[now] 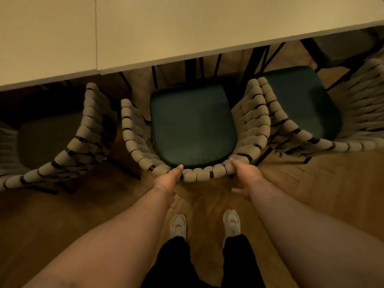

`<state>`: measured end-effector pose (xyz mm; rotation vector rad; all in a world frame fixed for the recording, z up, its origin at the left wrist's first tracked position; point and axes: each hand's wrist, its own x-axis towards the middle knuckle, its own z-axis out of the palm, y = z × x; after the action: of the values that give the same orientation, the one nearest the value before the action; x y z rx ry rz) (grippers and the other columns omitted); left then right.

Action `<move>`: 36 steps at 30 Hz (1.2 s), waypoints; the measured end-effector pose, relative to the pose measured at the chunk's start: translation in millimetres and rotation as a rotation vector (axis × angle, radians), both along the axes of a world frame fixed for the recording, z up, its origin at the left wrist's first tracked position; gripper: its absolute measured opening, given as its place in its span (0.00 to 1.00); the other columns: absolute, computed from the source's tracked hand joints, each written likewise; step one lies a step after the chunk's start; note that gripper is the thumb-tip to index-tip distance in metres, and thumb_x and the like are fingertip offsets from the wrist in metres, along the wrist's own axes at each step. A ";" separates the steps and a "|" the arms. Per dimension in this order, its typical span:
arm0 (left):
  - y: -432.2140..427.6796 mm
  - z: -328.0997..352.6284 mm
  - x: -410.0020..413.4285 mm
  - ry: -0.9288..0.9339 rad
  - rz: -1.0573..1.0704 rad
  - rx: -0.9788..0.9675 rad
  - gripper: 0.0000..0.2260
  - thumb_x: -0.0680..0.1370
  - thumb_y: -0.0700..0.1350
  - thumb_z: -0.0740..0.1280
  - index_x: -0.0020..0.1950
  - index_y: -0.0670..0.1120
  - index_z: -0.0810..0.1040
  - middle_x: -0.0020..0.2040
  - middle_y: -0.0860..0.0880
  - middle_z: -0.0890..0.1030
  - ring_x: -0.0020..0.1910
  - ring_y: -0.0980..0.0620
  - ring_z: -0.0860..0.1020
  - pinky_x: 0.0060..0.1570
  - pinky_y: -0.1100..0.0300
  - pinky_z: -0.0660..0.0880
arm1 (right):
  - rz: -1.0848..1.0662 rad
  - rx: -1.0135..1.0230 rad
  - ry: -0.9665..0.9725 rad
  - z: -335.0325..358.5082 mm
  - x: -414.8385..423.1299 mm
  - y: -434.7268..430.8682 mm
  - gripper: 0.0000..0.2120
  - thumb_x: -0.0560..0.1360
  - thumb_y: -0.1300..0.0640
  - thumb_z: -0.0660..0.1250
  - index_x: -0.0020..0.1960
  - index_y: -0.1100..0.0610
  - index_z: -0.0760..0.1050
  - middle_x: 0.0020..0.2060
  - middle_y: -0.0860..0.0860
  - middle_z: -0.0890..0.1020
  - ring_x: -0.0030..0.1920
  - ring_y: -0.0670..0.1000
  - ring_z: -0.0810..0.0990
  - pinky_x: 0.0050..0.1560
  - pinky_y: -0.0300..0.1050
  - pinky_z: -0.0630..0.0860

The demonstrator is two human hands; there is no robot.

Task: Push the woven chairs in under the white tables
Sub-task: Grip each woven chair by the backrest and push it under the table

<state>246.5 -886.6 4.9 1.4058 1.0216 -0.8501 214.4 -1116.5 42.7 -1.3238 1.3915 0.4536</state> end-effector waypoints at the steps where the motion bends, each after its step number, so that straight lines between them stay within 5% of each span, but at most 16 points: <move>1: -8.8 -4.9 0.2 0.026 0.092 -0.010 0.37 0.74 0.63 0.78 0.76 0.46 0.73 0.76 0.41 0.75 0.75 0.35 0.72 0.72 0.39 0.70 | -0.064 0.050 -0.009 -11.0 5.1 -5.6 0.37 0.78 0.41 0.76 0.81 0.52 0.67 0.76 0.57 0.71 0.72 0.63 0.74 0.59 0.63 0.83; 4: -28.8 -24.0 1.9 0.032 0.301 -0.054 0.31 0.76 0.59 0.78 0.75 0.50 0.74 0.72 0.43 0.77 0.72 0.37 0.73 0.68 0.42 0.71 | -0.169 0.151 -0.051 -44.0 14.3 -21.1 0.36 0.78 0.44 0.77 0.81 0.51 0.67 0.75 0.56 0.72 0.74 0.64 0.72 0.63 0.68 0.81; 8: -42.1 -47.5 9.6 0.023 0.586 -0.236 0.17 0.80 0.51 0.74 0.65 0.44 0.80 0.57 0.39 0.87 0.59 0.38 0.82 0.56 0.42 0.79 | -0.282 0.302 -0.051 -79.7 25.8 -34.2 0.32 0.77 0.49 0.78 0.77 0.51 0.71 0.59 0.57 0.80 0.62 0.62 0.80 0.60 0.68 0.82; 12: -47.4 -64.7 10.4 -0.068 0.760 -0.320 0.13 0.84 0.41 0.67 0.68 0.43 0.79 0.66 0.37 0.83 0.64 0.35 0.82 0.66 0.34 0.77 | -0.438 0.400 -0.142 -103.3 32.5 -28.8 0.19 0.79 0.62 0.74 0.67 0.53 0.74 0.57 0.61 0.83 0.54 0.65 0.85 0.48 0.66 0.85; 17: -50.7 -62.4 5.5 -0.119 0.822 -0.315 0.11 0.82 0.34 0.63 0.63 0.41 0.77 0.71 0.35 0.78 0.69 0.34 0.78 0.71 0.35 0.74 | -0.568 0.428 -0.246 -109.1 26.4 -25.7 0.20 0.78 0.69 0.70 0.66 0.54 0.76 0.57 0.62 0.84 0.54 0.65 0.86 0.45 0.63 0.84; 21: -43.7 -62.2 0.6 -0.137 0.842 -0.364 0.18 0.81 0.33 0.64 0.71 0.39 0.75 0.71 0.35 0.78 0.69 0.35 0.78 0.55 0.37 0.82 | -0.597 0.448 -0.299 -112.0 22.5 -24.2 0.22 0.76 0.71 0.70 0.68 0.58 0.76 0.55 0.62 0.86 0.51 0.65 0.87 0.39 0.58 0.85; 24: -41.0 -65.7 -2.7 -0.162 0.838 -0.368 0.10 0.80 0.32 0.64 0.60 0.38 0.78 0.64 0.37 0.81 0.61 0.37 0.82 0.49 0.42 0.83 | -0.618 0.478 -0.337 -116.1 17.0 -25.1 0.22 0.76 0.73 0.69 0.67 0.60 0.79 0.50 0.61 0.89 0.46 0.63 0.89 0.35 0.55 0.85; 29: -44.3 -77.9 -2.9 -0.183 0.816 -0.387 0.10 0.73 0.32 0.67 0.51 0.38 0.84 0.53 0.38 0.86 0.47 0.41 0.87 0.40 0.48 0.87 | -0.571 0.490 -0.364 -126.4 18.1 -29.0 0.22 0.76 0.73 0.69 0.68 0.62 0.79 0.58 0.63 0.87 0.56 0.66 0.87 0.40 0.56 0.86; 33: -50.8 -84.7 15.8 -0.195 0.803 -0.400 0.14 0.73 0.32 0.68 0.59 0.38 0.81 0.52 0.39 0.87 0.48 0.41 0.88 0.41 0.50 0.86 | -0.536 0.472 -0.364 -136.3 45.2 -40.2 0.21 0.77 0.72 0.69 0.68 0.61 0.78 0.60 0.63 0.85 0.60 0.66 0.85 0.58 0.64 0.83; 36: -51.0 -85.2 33.9 -0.212 0.766 -0.350 0.09 0.79 0.32 0.68 0.58 0.38 0.81 0.51 0.40 0.88 0.48 0.42 0.88 0.46 0.47 0.87 | -0.492 0.445 -0.357 -136.0 63.5 -42.8 0.17 0.77 0.70 0.70 0.64 0.59 0.80 0.56 0.61 0.87 0.56 0.64 0.87 0.56 0.65 0.84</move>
<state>280.4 -937.6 -80.3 0.6926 1.0675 -0.2792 277.9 -1159.3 -93.3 -0.6321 1.1735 0.1642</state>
